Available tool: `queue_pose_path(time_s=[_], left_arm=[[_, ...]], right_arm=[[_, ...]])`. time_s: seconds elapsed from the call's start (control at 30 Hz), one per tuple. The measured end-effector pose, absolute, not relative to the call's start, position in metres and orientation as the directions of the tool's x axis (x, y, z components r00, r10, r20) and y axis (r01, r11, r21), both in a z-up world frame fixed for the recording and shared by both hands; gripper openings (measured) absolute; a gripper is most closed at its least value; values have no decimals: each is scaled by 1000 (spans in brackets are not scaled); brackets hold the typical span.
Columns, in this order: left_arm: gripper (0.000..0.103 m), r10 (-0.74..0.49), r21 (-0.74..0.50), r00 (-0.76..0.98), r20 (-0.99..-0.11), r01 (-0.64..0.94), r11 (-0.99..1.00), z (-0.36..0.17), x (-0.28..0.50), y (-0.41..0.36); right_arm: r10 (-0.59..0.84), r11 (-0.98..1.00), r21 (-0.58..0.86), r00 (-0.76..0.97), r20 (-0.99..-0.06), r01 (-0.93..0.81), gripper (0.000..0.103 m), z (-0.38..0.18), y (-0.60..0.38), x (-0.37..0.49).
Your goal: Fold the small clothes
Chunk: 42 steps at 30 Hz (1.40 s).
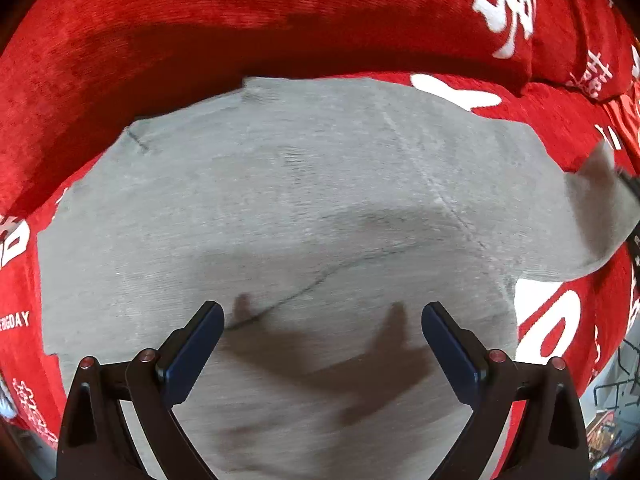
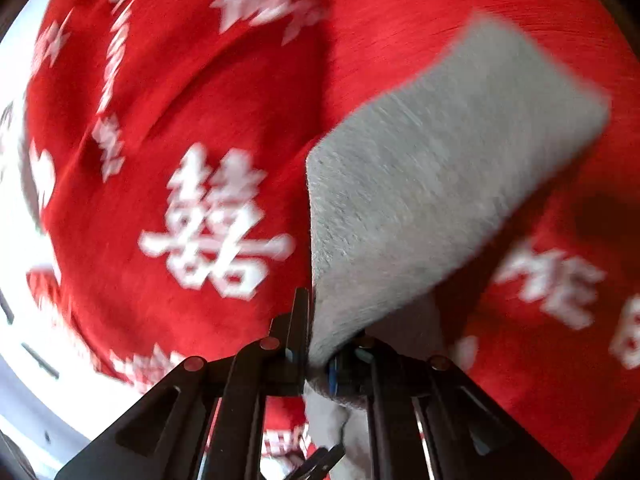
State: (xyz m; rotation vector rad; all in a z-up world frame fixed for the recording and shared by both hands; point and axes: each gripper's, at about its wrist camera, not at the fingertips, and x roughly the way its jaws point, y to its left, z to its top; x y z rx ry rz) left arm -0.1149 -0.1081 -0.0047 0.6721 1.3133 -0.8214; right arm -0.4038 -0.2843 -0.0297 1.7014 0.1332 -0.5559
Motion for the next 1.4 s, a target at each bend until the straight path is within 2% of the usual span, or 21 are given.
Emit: queue_pose_path(time_s=[0.2, 0.43, 0.5, 0.6, 0.77, 0.8, 0.83, 0.9, 0.93, 1.03, 1.07, 1.1, 1.13, 1.33, 1.4], left_arm=[[99, -154, -27, 82, -985, 802, 597, 10, -86, -72], [99, -152, -23, 112, -982, 728, 685, 15, -41, -22], [99, -148, -19, 123, -981, 706, 708, 15, -29, -6], [99, -135, -17, 126, -983, 666, 745, 10, -13, 14], [99, -110, -10, 122, -986, 625, 780, -2, 1, 38], [99, -113, -16, 119, -986, 615, 788, -3, 5, 44], [99, -117, -21, 117, -986, 608, 793, -4, 6, 47], [99, -130, -40, 111, -985, 591, 806, -6, 13, 51], [99, -140, -52, 108, -984, 582, 812, -6, 17, 53], [99, -175, -90, 101, -979, 558, 825, -4, 27, 59], [99, -191, -107, 97, -977, 548, 830, -3, 30, 61], [99, -213, -134, 90, -973, 534, 835, -1, 36, 63], [99, -238, -164, 80, -968, 518, 840, 1, 40, 66], [99, -476, -452, -35, -879, 383, 806, 9, 70, 86], [99, -515, -501, -60, -855, 349, 792, 6, 76, 89]], right_arm=[[-31, 19, 922, 922, -386, 386, 9, 18, -267, -301], [223, 239, 891, 871, -438, 387, 9, 27, -200, -173], [283, 285, 869, 831, -479, 404, 9, 18, -176, -140], [346, 382, 800, 731, -588, 463, 9, -3, -143, -103], [379, 428, 663, 544, -749, 614, 14, -44, -117, -91], [381, 405, 664, 544, -748, 629, 22, -47, -117, -96], [379, 378, 672, 555, -740, 637, 39, -46, -117, -104], [352, 298, 706, 614, -707, 643, 53, -42, -125, -122], [314, 264, 707, 634, -707, 656, 54, -38, -131, -130], [239, 179, 706, 666, -707, 685, 52, -39, -149, -138], [222, 148, 707, 674, -705, 691, 47, -40, -157, -137], [215, 147, 707, 675, -706, 692, 25, -37, -156, -126], [214, 180, 708, 675, -706, 683, 10, -34, -157, -113], [322, 580, 646, 589, -741, 497, 10, -6, -97, -23], [372, 650, 618, 525, -766, 442, 13, -11, -72, -9]])
